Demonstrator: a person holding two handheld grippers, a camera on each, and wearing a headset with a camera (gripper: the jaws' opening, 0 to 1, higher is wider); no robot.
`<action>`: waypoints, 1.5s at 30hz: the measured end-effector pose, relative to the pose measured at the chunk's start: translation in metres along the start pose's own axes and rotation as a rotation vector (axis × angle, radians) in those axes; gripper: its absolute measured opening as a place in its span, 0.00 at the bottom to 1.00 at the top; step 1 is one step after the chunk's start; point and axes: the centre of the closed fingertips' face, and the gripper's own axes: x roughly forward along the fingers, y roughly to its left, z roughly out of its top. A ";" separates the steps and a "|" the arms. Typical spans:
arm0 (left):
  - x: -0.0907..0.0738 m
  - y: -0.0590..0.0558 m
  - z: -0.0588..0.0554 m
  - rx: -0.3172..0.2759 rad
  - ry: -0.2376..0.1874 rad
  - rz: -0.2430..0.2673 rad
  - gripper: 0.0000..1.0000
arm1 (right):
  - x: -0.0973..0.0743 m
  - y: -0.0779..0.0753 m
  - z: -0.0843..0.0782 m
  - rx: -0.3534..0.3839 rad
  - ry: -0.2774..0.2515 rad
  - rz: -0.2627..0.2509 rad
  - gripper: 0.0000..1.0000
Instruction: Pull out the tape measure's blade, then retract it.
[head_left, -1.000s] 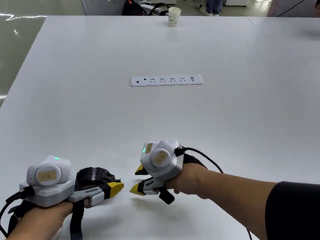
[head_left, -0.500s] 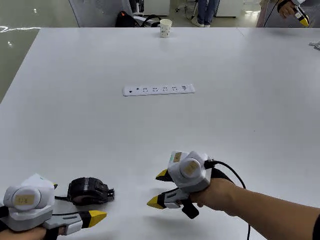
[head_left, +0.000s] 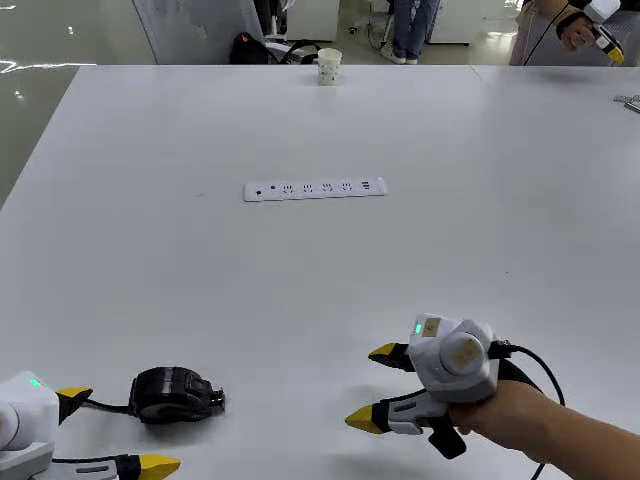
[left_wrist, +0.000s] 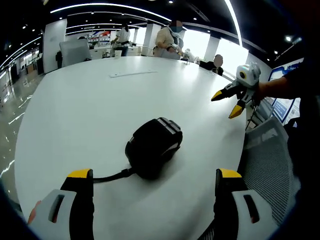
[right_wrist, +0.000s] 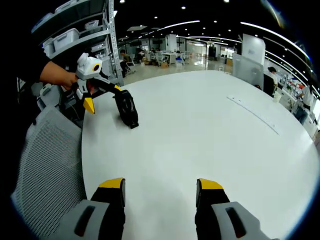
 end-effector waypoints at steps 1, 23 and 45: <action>-0.001 0.000 -0.001 0.001 0.004 0.000 0.99 | -0.003 -0.001 -0.003 0.005 -0.001 -0.004 0.56; -0.035 0.014 -0.013 -0.006 -0.014 0.033 0.99 | -0.075 -0.031 -0.060 0.085 -0.018 -0.136 0.73; -0.045 0.019 -0.015 0.036 0.019 0.033 0.99 | -0.118 -0.046 -0.104 0.134 0.021 -0.198 0.99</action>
